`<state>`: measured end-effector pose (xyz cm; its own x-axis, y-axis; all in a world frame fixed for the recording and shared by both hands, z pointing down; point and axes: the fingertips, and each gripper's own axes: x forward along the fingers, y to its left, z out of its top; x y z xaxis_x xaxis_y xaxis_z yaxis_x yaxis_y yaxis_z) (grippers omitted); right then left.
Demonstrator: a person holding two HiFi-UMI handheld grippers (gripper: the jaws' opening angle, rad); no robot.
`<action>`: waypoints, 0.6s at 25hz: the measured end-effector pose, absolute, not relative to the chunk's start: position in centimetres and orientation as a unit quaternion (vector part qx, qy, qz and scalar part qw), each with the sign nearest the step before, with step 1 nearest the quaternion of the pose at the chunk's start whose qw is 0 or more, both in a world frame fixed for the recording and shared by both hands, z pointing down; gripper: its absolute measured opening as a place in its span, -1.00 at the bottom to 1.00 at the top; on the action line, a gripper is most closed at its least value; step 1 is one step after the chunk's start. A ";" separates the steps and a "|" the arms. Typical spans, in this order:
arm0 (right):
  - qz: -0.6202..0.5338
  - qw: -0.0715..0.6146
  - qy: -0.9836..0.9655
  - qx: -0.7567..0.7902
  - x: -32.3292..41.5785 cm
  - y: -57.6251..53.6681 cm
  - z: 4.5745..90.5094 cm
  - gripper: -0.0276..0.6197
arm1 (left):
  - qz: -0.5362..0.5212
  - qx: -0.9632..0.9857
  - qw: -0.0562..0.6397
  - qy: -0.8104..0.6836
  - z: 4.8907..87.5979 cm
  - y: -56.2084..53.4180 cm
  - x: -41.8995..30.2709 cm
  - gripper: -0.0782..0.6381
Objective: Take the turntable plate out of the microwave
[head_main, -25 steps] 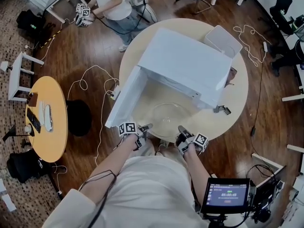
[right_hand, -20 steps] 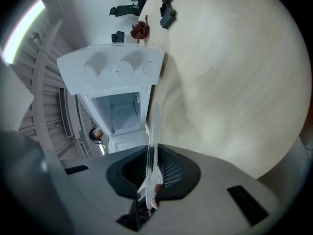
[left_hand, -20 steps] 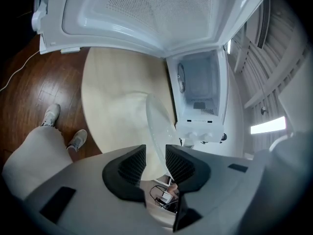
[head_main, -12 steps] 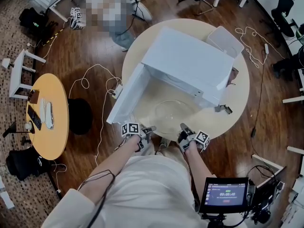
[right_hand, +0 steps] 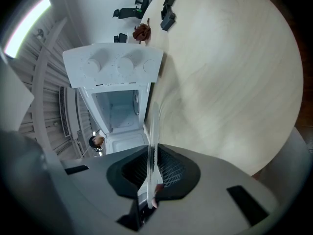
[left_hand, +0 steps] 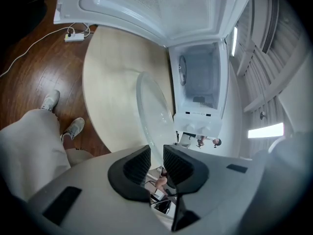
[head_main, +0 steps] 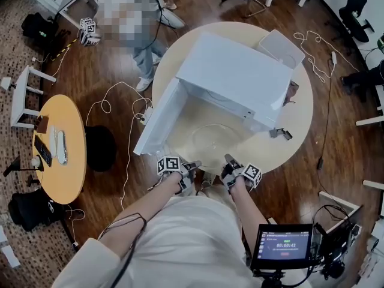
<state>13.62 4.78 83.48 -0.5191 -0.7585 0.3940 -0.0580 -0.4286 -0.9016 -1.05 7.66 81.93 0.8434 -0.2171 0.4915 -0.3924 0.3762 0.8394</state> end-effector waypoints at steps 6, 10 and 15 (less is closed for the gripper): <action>-0.747 0.246 0.451 -0.422 13.2 5.3 84.4 -0.82 | 0.006 0.527 0.801 -0.285 82.1 6.8 -1.8 -0.62; -0.756 0.256 0.434 -0.419 12.9 5.8 85.0 -0.82 | -0.016 0.510 0.809 -0.293 81.9 6.5 -2.1 -0.66; -0.769 0.235 0.418 -0.423 12.5 6.0 85.3 -0.82 | -0.016 0.499 0.812 -0.302 82.3 6.5 -2.4 -0.67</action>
